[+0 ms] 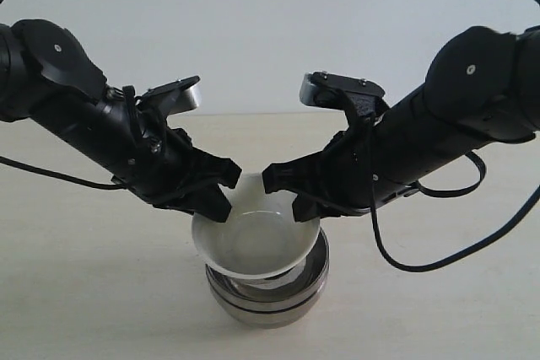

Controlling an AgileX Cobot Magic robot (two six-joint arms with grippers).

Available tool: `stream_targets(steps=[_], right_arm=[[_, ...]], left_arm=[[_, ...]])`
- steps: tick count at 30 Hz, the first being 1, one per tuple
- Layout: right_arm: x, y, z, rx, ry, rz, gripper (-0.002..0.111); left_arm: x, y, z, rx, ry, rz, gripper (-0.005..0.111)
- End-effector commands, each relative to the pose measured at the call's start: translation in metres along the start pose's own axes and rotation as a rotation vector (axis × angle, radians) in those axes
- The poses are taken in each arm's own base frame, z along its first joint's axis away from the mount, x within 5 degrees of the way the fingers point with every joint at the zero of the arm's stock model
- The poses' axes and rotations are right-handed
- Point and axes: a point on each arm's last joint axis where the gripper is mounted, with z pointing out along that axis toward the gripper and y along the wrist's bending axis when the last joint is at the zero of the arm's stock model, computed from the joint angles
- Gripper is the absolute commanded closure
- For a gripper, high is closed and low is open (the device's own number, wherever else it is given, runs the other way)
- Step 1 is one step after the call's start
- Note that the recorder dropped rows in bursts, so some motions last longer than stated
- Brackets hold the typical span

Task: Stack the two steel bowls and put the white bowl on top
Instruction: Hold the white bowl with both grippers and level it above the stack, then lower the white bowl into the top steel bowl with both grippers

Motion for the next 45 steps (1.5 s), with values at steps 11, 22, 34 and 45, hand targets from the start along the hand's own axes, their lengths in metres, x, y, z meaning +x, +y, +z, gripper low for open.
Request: stream_targets(steps=[11, 22, 34, 45], right_arm=[[0.0, -0.004, -0.001, 0.01, -0.003, -0.012, 0.108], [0.0, -0.004, -0.001, 0.01, 0.007, -0.012, 0.108], [0.003, -0.005, 0.0, 0.012, 0.035, -0.017, 0.108], [0.004, -0.01, 0.014, 0.031, 0.046, -0.017, 0.108]], left_arm=[[-0.001, -0.005, -0.003, 0.014, -0.001, 0.017, 0.103], [-0.001, -0.004, 0.0, 0.015, 0.005, 0.009, 0.103], [-0.001, -0.007, 0.001, 0.019, 0.001, 0.012, 0.103], [-0.001, -0.002, 0.008, 0.001, 0.001, 0.016, 0.103]])
